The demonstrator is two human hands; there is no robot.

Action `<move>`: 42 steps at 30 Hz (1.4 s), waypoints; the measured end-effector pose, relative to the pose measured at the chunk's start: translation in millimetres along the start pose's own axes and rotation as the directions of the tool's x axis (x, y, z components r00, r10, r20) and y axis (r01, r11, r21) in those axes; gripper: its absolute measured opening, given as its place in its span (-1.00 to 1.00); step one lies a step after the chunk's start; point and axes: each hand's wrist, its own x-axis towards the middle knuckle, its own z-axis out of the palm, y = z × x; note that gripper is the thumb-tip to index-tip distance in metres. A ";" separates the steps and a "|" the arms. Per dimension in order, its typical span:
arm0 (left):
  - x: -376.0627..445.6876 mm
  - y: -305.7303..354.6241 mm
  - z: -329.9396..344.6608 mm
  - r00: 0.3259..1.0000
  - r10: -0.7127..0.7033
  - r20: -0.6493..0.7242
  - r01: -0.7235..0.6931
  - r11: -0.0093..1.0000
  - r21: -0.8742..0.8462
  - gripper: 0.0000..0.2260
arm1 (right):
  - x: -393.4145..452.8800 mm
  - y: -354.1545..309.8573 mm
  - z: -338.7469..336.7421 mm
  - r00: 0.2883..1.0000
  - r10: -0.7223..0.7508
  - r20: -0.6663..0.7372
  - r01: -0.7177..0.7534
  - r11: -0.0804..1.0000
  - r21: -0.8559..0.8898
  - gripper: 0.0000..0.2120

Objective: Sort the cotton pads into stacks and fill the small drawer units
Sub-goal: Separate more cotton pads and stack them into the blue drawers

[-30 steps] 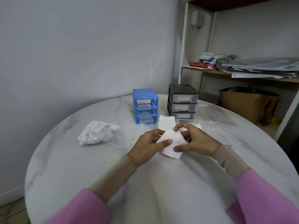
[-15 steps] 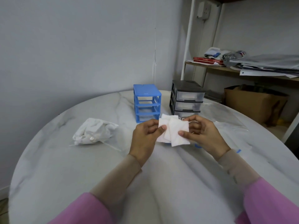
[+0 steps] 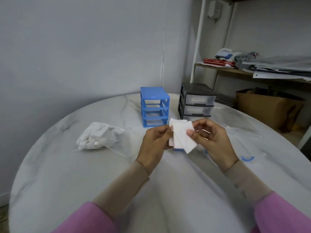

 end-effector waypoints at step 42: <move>-8.8 -3.8 5.9 0.992 -0.125 0.017 0.126 0.989 -0.077 -0.82 | -7.3 2.1 2.3 0.995 -0.100 0.017 0.101 0.994 -0.039 -0.80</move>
